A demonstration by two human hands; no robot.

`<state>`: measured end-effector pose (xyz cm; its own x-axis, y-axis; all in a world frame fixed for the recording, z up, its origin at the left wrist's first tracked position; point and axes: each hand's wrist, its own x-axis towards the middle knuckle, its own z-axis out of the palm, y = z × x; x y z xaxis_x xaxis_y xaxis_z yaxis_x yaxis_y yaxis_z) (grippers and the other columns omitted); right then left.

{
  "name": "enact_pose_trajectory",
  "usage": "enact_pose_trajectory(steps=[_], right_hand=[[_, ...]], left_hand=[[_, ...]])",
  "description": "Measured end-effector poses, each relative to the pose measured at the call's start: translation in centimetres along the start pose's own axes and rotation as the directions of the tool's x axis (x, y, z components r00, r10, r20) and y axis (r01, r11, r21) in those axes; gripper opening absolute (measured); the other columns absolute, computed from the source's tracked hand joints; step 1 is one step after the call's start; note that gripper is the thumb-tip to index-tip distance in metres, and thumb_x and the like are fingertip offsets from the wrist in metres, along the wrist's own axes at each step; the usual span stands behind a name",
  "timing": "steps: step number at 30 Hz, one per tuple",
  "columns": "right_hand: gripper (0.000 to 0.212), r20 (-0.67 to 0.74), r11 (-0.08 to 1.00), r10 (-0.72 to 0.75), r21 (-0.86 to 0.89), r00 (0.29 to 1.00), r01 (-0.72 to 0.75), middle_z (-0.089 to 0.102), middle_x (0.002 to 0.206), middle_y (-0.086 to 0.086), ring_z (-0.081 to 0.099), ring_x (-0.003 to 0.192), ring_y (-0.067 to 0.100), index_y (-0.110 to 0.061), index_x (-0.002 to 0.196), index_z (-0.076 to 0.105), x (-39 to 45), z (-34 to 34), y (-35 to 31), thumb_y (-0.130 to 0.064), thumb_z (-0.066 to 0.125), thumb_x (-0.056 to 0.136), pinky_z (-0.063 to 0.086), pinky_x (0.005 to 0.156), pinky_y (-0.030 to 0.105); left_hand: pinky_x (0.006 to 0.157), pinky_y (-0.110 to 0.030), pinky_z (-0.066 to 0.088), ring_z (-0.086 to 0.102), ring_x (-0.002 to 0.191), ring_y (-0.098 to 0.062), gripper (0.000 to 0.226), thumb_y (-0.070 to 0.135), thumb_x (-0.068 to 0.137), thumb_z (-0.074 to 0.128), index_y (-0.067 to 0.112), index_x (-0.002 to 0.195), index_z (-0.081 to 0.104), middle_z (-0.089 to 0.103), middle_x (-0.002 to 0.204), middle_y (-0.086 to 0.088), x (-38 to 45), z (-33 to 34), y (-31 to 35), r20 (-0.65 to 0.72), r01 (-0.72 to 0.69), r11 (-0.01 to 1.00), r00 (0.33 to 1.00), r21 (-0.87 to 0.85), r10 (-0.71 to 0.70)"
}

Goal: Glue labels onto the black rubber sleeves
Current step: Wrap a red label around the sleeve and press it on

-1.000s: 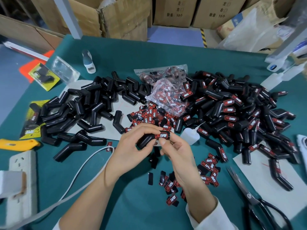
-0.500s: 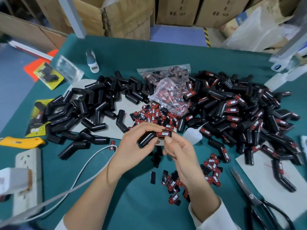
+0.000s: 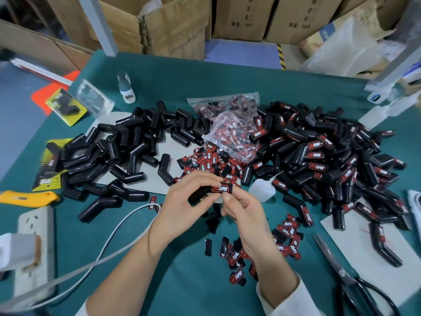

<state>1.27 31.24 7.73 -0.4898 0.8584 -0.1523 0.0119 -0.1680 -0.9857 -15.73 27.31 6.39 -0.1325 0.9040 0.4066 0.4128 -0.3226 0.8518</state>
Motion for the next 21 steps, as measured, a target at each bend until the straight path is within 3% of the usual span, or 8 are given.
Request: enact_pose_trajectory(steps=[7,10,12,16,19,21], right_hand=[[0.030,0.062,0.997,-0.010,-0.072,0.998,0.014,0.060,0.077,-0.016,0.050,0.074,0.004,-0.036,0.108,0.076,-0.08,-0.13,-0.10,-0.040,0.050,0.093,0.042,0.072,0.013],[0.031,0.099,0.997,-0.021,-0.078,0.995,0.029,0.066,0.089,0.007,0.050,0.077,0.006,-0.031,0.109,0.076,-0.15,-0.08,-0.18,-0.039,0.050,0.094,0.043,0.074,0.016],[0.031,0.111,0.996,-0.008,-0.091,0.994,0.018,0.060,0.091,0.020,0.047,0.077,0.010,-0.026,0.106,0.075,-0.22,-0.05,-0.20,-0.040,0.051,0.094,0.041,0.073,0.019],[0.027,0.105,0.994,-0.006,-0.104,0.994,0.017,0.052,0.081,0.014,0.046,0.077,0.010,-0.026,0.100,0.072,-0.24,-0.06,-0.11,-0.041,0.051,0.094,0.040,0.072,0.019],[0.025,0.088,0.995,-0.019,-0.092,0.996,0.027,0.058,0.078,-0.014,0.051,0.078,0.002,-0.034,0.099,0.074,-0.20,-0.04,0.08,-0.038,0.050,0.096,0.044,0.075,0.015],[0.026,0.071,0.997,-0.012,-0.082,0.997,0.017,0.055,0.073,-0.019,0.050,0.074,0.003,-0.031,0.097,0.075,-0.13,-0.05,0.22,-0.036,0.049,0.096,0.044,0.077,0.019]], left_hand=[[0.097,-0.033,0.053,0.070,0.108,-0.023,0.010,0.013,0.096,0.073,0.014,0.104,0.080,0.071,0.115,0.001,-0.16,0.49,0.26,-0.059,0.029,0.998,0.998,-0.056,-0.032],[0.097,-0.031,0.052,0.070,0.106,-0.023,0.011,0.007,0.094,0.076,0.010,0.102,0.081,0.070,0.114,-0.001,-0.15,0.55,0.32,-0.054,0.030,0.998,0.998,-0.056,-0.033],[0.097,-0.031,0.052,0.070,0.105,-0.023,0.011,0.005,0.092,0.077,0.009,0.101,0.081,0.070,0.113,-0.001,-0.20,0.52,0.30,-0.053,0.016,0.999,0.998,-0.042,-0.019],[0.095,-0.031,0.052,0.070,0.104,-0.022,0.012,0.003,0.092,0.078,0.008,0.102,0.081,0.069,0.113,-0.003,-0.24,0.51,0.14,-0.047,-0.014,1.000,0.999,-0.025,0.012],[0.094,-0.031,0.053,0.070,0.104,-0.023,0.011,0.007,0.093,0.077,0.009,0.104,0.080,0.069,0.114,-0.003,-0.18,0.49,0.09,-0.039,-0.025,0.999,0.999,-0.034,0.024],[0.094,-0.032,0.054,0.071,0.104,-0.023,0.011,0.008,0.093,0.077,0.010,0.103,0.080,0.070,0.114,-0.001,-0.15,0.42,0.11,-0.048,-0.028,0.999,0.998,-0.042,0.026]])
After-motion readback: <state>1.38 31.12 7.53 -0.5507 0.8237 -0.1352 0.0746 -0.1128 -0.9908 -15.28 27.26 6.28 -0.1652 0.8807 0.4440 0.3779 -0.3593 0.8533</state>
